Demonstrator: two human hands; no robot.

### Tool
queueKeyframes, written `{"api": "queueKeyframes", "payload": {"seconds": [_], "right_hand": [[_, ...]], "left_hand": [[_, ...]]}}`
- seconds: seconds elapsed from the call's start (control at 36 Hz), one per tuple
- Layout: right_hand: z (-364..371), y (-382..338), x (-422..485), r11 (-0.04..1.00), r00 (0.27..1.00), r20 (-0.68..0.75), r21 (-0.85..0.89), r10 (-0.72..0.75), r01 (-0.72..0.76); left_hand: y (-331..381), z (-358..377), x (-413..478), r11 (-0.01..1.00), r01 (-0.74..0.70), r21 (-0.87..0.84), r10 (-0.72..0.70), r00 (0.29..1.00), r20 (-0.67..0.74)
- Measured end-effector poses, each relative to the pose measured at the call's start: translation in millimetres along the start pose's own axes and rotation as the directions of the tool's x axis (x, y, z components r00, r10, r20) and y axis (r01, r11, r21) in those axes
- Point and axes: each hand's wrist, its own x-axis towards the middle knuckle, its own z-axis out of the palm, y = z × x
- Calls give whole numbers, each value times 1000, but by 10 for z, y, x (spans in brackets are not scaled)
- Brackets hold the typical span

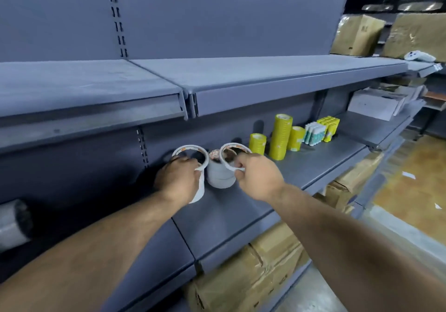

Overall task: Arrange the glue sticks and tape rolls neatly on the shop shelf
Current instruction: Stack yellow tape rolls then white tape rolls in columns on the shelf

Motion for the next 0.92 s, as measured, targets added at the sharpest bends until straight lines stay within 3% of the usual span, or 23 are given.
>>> {"api": "queueKeyframes", "payload": {"seconds": [0.14, 0.39, 0.72, 0.92], "right_hand": [[27, 158, 358, 994, 994, 17, -13, -105, 105], [199, 200, 760, 957, 945, 169, -23, -281, 289], [274, 251, 983, 978, 942, 259, 56, -211, 203], [292, 233, 988, 969, 928, 284, 13, -242, 248]], "left_hand": [[87, -16, 103, 984, 174, 38, -175, 984, 22], [57, 4, -29, 918, 392, 58, -394, 919, 20], [68, 30, 27, 911, 409, 54, -407, 913, -34], [135, 47, 121, 921, 387, 38, -386, 922, -32]]}}
